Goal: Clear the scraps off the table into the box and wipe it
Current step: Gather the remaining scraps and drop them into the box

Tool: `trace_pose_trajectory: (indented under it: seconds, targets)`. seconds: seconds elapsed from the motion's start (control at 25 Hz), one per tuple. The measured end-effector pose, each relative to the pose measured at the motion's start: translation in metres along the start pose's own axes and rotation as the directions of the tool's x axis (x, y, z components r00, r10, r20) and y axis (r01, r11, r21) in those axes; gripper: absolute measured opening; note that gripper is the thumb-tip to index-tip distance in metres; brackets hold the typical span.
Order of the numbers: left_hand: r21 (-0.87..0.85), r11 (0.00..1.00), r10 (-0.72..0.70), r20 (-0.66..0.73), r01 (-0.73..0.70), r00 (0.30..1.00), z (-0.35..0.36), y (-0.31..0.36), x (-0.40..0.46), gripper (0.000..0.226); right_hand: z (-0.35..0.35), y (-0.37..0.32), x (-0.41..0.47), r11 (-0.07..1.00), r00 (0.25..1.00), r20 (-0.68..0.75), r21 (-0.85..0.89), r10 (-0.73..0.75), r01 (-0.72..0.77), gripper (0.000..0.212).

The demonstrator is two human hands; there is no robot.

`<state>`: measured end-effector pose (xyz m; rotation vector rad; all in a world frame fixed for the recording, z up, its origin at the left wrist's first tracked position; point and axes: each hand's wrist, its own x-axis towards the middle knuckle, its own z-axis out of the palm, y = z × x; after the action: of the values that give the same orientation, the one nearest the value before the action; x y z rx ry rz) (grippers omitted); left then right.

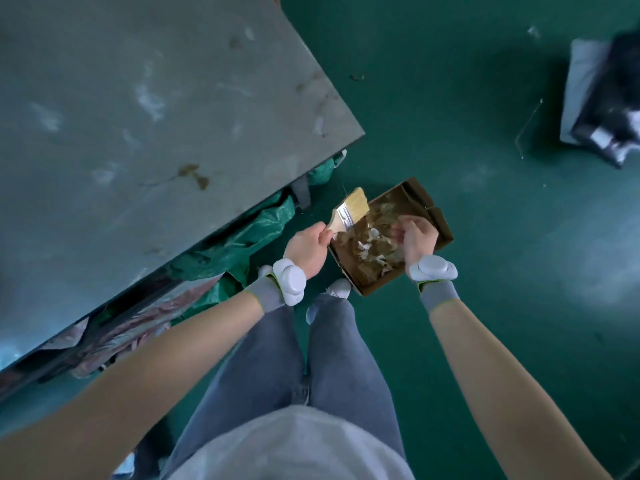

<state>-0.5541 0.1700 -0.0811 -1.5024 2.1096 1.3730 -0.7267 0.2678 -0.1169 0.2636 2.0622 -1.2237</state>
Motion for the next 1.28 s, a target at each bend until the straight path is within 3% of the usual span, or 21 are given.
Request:
trace_pose_trajectory:
  seconds: [0.08, 0.2, 0.36, 0.6, 0.8, 1.08, 1.28]
  targets:
    - [-0.066, 0.997, 0.035, -0.067, -0.039, 0.997, -0.03, -0.003, -0.015, 0.032, 0.018, -0.028, -0.019, 0.984, 0.985, 0.002, -0.038, -0.173, 0.173, 0.02]
    - [-0.196, 0.975, 0.068, -0.176, -0.102, 0.982, -0.081, -0.016, -0.033, 0.029, 0.058, -0.072, -0.05, 0.878, 0.881, 0.069, -0.078, -0.468, 0.473, 0.02]
    - [-0.322, 0.942, -0.001, -0.287, -0.095, 0.958, -0.131, -0.038, -0.046, 0.029, 0.115, -0.115, -0.078, 0.754, 0.756, 0.179, -0.097, -0.629, 0.65, 0.021]
    - [-0.436, 0.9, -0.197, -0.469, -0.031, 0.861, -0.221, -0.111, -0.061, 0.026, 0.244, -0.15, -0.131, 0.691, 0.656, 0.419, -0.088, -0.628, 0.718, 0.023]
    - [-0.514, 0.856, -0.386, -0.57, 0.051, 0.725, -0.287, -0.177, -0.076, 0.031, 0.338, -0.163, -0.18, 0.652, 0.554, 0.587, -0.059, -0.59, 0.756, 0.023]
    - [-0.562, 0.825, -0.489, -0.664, 0.054, 0.566, -0.367, -0.221, -0.075, 0.032, 0.441, -0.178, -0.216, 0.563, 0.407, 0.722, -0.028, -0.56, 0.826, 0.022]
    - [-0.565, 0.811, -0.564, -0.683, 0.154, 0.463, -0.423, -0.238, -0.056, 0.036, 0.51, -0.188, -0.227, 0.493, 0.345, 0.779, -0.054, -0.524, 0.868, 0.027]
